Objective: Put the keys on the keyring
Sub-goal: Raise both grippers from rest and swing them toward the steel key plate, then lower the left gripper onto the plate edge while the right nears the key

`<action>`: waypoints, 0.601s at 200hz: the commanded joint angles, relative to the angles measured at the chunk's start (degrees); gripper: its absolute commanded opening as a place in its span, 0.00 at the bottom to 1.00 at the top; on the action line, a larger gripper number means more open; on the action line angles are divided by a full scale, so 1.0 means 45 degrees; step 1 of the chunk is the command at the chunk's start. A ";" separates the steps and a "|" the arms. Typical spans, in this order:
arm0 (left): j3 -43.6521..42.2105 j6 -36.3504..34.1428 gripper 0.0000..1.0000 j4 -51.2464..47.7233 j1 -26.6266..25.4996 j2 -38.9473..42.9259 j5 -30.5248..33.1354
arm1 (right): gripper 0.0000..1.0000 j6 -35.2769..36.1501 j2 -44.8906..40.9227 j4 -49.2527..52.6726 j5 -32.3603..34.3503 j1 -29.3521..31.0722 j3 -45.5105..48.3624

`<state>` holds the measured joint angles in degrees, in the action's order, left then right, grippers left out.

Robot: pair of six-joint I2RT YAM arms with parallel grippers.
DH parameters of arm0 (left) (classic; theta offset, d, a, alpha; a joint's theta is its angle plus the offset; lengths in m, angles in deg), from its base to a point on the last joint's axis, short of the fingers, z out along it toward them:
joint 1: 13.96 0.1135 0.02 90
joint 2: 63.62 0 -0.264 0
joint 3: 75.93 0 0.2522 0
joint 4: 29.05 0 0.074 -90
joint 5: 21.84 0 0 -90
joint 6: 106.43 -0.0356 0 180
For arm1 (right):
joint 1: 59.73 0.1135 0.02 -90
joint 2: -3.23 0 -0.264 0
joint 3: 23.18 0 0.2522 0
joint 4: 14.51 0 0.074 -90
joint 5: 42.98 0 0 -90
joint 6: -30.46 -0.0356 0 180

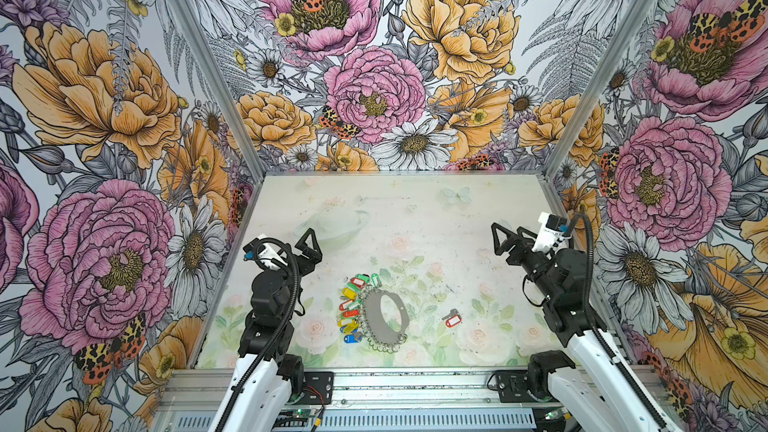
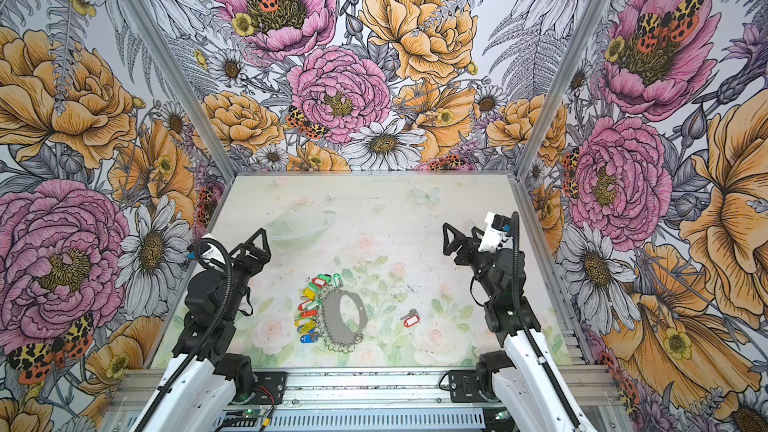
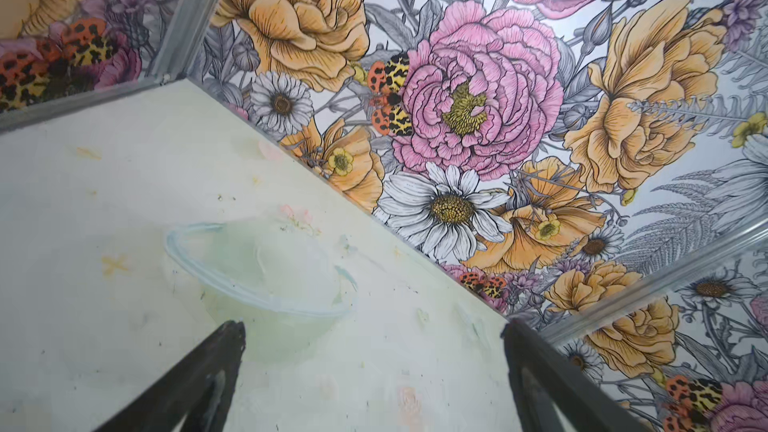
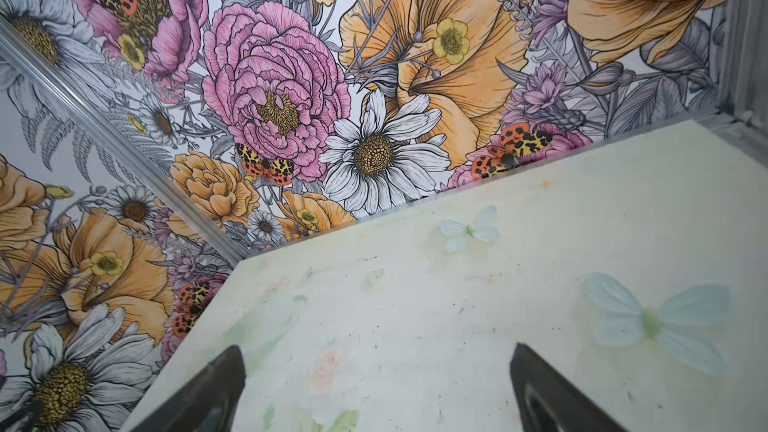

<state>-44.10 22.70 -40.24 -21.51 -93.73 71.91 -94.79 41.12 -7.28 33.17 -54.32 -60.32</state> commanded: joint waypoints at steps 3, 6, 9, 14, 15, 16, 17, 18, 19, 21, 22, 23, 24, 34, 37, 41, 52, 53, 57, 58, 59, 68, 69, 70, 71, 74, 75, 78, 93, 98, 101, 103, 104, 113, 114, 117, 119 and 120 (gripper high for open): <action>0.0693 0.0601 0.99 -0.2196 -0.0695 -0.1083 -0.1349 | 1.00 -0.1240 0.0043 0.0504 -0.1422 -0.0147 0.0609; 0.0817 0.0600 0.99 -0.2446 -0.0935 -0.1312 -0.1247 | 1.00 -0.1246 0.0123 0.0643 -0.1406 -0.0147 0.0591; 0.0933 0.0600 0.99 -0.2705 -0.1188 -0.1570 -0.1126 | 0.99 -0.1250 0.0207 0.0778 -0.1382 -0.0135 0.0544; 0.1107 0.0595 0.99 -0.3077 -0.1690 -0.1920 -0.0912 | 0.99 -0.1279 0.0408 0.1097 -0.1335 -0.0128 0.0419; 0.1134 0.0597 0.99 -0.3132 -0.1783 -0.2029 -0.0873 | 0.99 -0.1284 0.0427 0.1176 -0.1317 -0.0128 0.0395; 0.1177 0.0599 0.99 -0.3189 -0.1869 -0.2103 -0.0833 | 0.99 -0.1286 0.0467 0.1215 -0.1317 -0.0128 0.0353; 0.1208 0.0590 0.99 -0.3238 -0.2000 -0.2169 -0.0784 | 0.99 -0.1288 0.0535 0.1313 -0.1308 -0.0128 0.0303; 0.1243 0.0595 0.99 -0.3310 -0.2124 -0.2241 -0.0731 | 0.99 -0.1279 0.0599 0.1391 -0.1293 -0.0138 0.0268; 0.1271 0.0598 0.99 -0.3366 -0.2234 -0.2336 -0.0665 | 0.99 -0.1284 0.0660 0.1469 -0.1286 -0.0133 0.0241; 0.1340 0.0609 0.99 -0.3482 -0.2474 -0.2480 -0.0552 | 1.00 -0.1278 0.0754 0.1591 -0.1280 -0.0114 0.0182; 0.1368 0.0615 0.99 -0.3530 -0.2605 -0.2543 -0.0507 | 1.00 -0.1274 0.0806 0.1638 -0.1289 -0.0111 0.0149; 0.1401 0.0627 0.99 -0.3593 -0.2719 -0.2643 -0.0455 | 1.00 -0.1262 0.0871 0.1681 -0.1294 -0.0100 0.0104; 0.1438 0.0633 0.99 -0.3645 -0.2845 -0.2722 -0.0400 | 1.00 -0.1256 0.0903 0.1721 -0.1315 -0.0094 0.0081; 0.1720 0.0891 0.98 -0.4012 -0.4142 -0.3494 0.0110 | 1.00 -0.1207 0.1514 0.1937 -0.1514 -0.0007 -0.0136; 0.1807 0.0951 0.99 -0.4067 -0.4577 -0.3735 0.0196 | 0.99 -0.1210 0.1701 0.2004 -0.1572 0.0026 -0.0215; 0.1940 0.1065 0.99 -0.4118 -0.5103 -0.4068 0.0270 | 0.99 -0.1204 0.1942 0.2051 -0.1656 0.0086 -0.0278; 0.2409 0.1360 0.99 -0.4351 -0.6473 -0.5017 0.0455 | 0.99 -0.1221 0.2560 0.2070 -0.1721 0.0373 -0.0438; 0.2479 0.1400 0.99 -0.4395 -0.6577 -0.5110 0.0475 | 0.99 -0.1226 0.2607 0.2072 -0.1705 0.0396 -0.0463; 0.2710 0.1572 0.99 -0.4606 -0.7031 -0.5439 0.0574 | 1.00 -0.1215 0.2766 0.2108 -0.1623 0.0520 -0.0503; 0.2775 0.1613 0.99 -0.4659 -0.7130 -0.5507 0.0593 | 1.00 -0.1213 0.2818 0.2111 -0.1597 0.0548 -0.0516; 0.2828 0.1663 0.99 -0.4705 -0.7267 -0.5590 0.0613 | 1.00 -0.1212 0.2853 0.2112 -0.1574 0.0571 -0.0541; 0.3396 0.2000 0.99 -0.5140 -0.8135 -0.6454 0.0651 | 0.99 -0.1230 0.3155 0.2114 -0.1351 0.0820 -0.0602; 0.3470 0.2032 0.99 -0.5170 -0.8228 -0.6532 0.0651 | 0.99 -0.1230 0.3178 0.2104 -0.1315 0.0854 -0.0604; 0.3536 0.2068 0.99 -0.5204 -0.8324 -0.6610 0.0661 | 0.99 -0.1220 0.3209 0.2109 -0.1297 0.0880 -0.0615; 0.3599 0.2086 0.99 -0.5260 -0.8440 -0.6718 0.0676 | 0.99 -0.1225 0.3244 0.2111 -0.1258 0.0904 -0.0620; 0.3795 0.2192 0.99 -0.5390 -0.8683 -0.6951 0.0681 | 0.99 -0.1220 0.3331 0.2114 -0.1154 0.0978 -0.0652; 0.3855 0.2217 0.99 -0.5451 -0.8786 -0.7054 0.0686 | 1.00 -0.1225 0.3344 0.2114 -0.1119 0.1001 -0.0658; 0.4032 0.2306 0.99 -0.5561 -0.9076 -0.7283 0.0700 | 0.99 -0.1220 0.3388 0.2114 -0.1029 0.1068 -0.0679; 0.4874 0.2738 0.99 -0.6142 -1.0140 -0.8460 0.0787 | 0.99 -0.1230 0.3697 0.2114 -0.0666 0.1362 -0.0810; 0.5110 0.2889 0.99 -0.6225 -1.0408 -0.8796 0.0786 | 0.99 -0.1230 0.3755 0.2124 -0.0523 0.1448 -0.0849; 0.5215 0.2988 0.99 -0.6229 -1.0514 -0.9015 0.0771 | 0.99 -0.1247 0.3805 0.2115 -0.0459 0.1495 -0.0873; 0.5275 0.3048 0.99 -0.6223 -1.0593 -0.9160 0.0754 | 0.99 -0.1244 0.3841 0.2124 -0.0434 0.1518 -0.0902; 0.5298 0.3074 0.99 -0.6219 -1.0620 -0.9232 0.0742 | 0.99 -0.1247 0.3853 0.2119 -0.0427 0.1525 -0.0911; 0.5580 0.3330 0.99 -0.6199 -1.0851 -0.9828 0.0589 | 0.99 -0.1231 0.3926 0.2124 -0.0286 0.1639 -0.0990; 0.5617 0.3352 0.99 -0.6197 -1.0885 -0.9879 0.0581 | 0.99 -0.1231 0.3935 0.2119 -0.0265 0.1654 -0.1003; 0.5698 0.3412 0.99 -0.6211 -1.0913 -1.0090 0.0550 | 0.99 -0.1230 0.3952 0.2115 -0.0226 0.1694 -0.1029; 0.5762 0.3437 0.99 -0.6219 -1.0932 -1.0224 0.0538 | 0.99 -0.1226 0.3960 0.2114 -0.0200 0.1719 -0.1044; 0.5786 0.3435 0.99 -0.6217 -1.0946 -1.0292 0.0526 | 0.99 -0.1218 0.3971 0.2114 -0.0192 0.1723 -0.1059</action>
<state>-21.02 33.72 -64.31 -68.81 -134.93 73.44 -99.71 58.27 2.28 29.41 -47.78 -62.38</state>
